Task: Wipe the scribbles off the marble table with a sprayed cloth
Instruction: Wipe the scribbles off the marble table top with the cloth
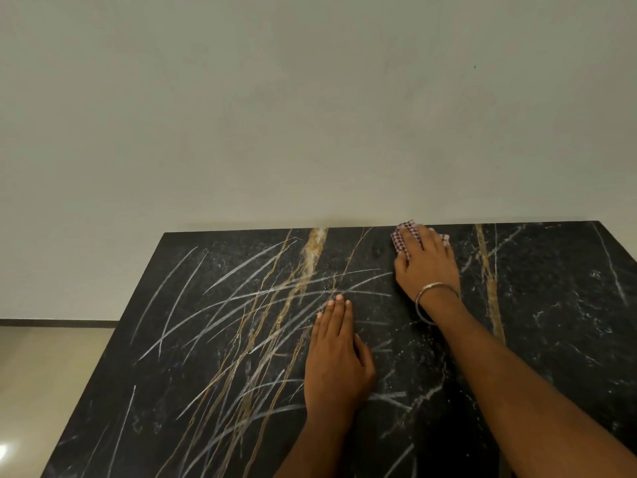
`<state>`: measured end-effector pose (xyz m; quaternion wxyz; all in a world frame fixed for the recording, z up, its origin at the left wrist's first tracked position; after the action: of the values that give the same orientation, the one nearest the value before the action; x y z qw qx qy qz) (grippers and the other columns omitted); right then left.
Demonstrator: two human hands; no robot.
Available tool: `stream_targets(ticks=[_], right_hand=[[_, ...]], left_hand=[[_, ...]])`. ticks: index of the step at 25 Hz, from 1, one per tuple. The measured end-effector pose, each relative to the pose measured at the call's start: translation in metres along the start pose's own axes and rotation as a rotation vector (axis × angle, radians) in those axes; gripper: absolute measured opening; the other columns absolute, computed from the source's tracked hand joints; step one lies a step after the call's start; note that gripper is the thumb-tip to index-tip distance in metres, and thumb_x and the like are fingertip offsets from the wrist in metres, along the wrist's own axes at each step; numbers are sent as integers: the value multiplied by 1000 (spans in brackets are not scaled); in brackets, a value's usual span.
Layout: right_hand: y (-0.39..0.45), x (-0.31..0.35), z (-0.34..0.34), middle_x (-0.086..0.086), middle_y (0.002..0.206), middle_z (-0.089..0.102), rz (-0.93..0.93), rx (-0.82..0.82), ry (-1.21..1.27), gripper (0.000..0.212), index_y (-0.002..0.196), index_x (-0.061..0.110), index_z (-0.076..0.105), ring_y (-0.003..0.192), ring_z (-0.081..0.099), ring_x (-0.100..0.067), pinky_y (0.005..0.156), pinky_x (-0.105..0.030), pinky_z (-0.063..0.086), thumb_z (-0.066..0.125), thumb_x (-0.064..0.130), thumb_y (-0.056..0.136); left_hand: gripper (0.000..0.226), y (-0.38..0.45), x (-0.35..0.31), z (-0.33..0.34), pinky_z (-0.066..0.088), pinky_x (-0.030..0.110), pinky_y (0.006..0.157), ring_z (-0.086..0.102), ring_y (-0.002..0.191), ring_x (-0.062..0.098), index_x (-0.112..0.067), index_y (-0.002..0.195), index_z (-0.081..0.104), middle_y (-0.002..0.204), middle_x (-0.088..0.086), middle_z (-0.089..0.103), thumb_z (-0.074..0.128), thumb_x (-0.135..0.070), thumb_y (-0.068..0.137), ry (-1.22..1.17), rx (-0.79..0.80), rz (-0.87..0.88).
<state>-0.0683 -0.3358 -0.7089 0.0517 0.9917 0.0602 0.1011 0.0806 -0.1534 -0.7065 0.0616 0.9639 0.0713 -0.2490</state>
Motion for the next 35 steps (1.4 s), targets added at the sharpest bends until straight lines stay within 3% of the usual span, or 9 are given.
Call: stream_targets(ticks=[6, 12, 15, 21, 25, 29, 32, 35], right_hand=[[12, -19, -4, -6, 159, 14, 191, -30, -2, 57, 149, 22, 25, 145, 12, -28, 119, -48, 9, 35, 37, 95], [2, 89, 14, -3, 157, 22, -70, -4, 11, 58, 149, 25, 24, 145, 17, -27, 119, -48, 10, 37, 38, 94], [6, 85, 13, -5, 154, 28, -93, -23, 28, 51, 144, 22, 35, 144, 20, -27, 119, -48, 14, 38, 34, 94], [7, 69, 11, -8, 156, 24, 91, -45, 8, 49, 143, 24, 37, 145, 15, -30, 119, -50, 11, 36, 35, 95], [-10, 135, 22, -7, 156, 22, -31, -11, 1, 51, 145, 24, 34, 145, 16, -29, 119, -49, 12, 35, 36, 95], [-15, 148, 27, -4, 156, 24, -99, 24, 48, 50, 144, 27, 36, 145, 17, -25, 119, -48, 14, 34, 38, 96], [-8, 114, 19, -7, 152, 30, -12, -29, -12, 49, 141, 25, 39, 142, 24, -27, 117, -50, 21, 35, 38, 94], [-8, 110, 18, -8, 154, 28, 90, -44, -6, 48, 141, 25, 40, 144, 20, -29, 118, -50, 16, 37, 36, 94]], left_hand=[[61, 2, 3, 2, -10, 26, 117, -5, 147, 4, -20, 154, 11, 162, -7, 3, 26, -35, 98, -17, -3, -1], [61, 1, 4, 4, -13, 28, 115, -6, 146, 4, -18, 154, 12, 162, -5, 5, 25, -35, 97, -44, 8, 3], [56, 3, 5, -6, -7, 24, 117, 1, 146, 2, -20, 153, 19, 161, -8, 12, 34, -29, 100, -173, 30, 24], [51, 6, 107, -69, 8, 26, 119, 16, 145, 6, -25, 150, 27, 158, -6, 23, 39, -26, 100, -92, -23, 4], [51, 4, 167, -101, 10, 23, 117, 16, 144, 5, -22, 150, 28, 158, -5, 23, 40, -24, 100, -39, -53, -48], [52, -5, 183, -111, 5, 22, 116, 8, 140, -2, -21, 151, 27, 159, -6, 20, 41, -23, 101, -56, -53, -55], [54, -4, 184, -109, 4, 23, 117, 5, 142, -2, -23, 151, 23, 159, -9, 16, 40, -25, 101, -58, -55, -47], [54, -5, 186, -107, 2, 23, 118, 5, 143, 0, -21, 152, 24, 159, -7, 17, 40, -25, 100, -60, -67, -48]])
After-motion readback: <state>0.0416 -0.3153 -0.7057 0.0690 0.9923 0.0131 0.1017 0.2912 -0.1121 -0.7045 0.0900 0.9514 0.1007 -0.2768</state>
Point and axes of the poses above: each hand's wrist, its own y-axis towards the middle knuckle, its own z-axis out of the palm, x = y × z, the point moved 10 cm from there along y, towards the middle knuckle
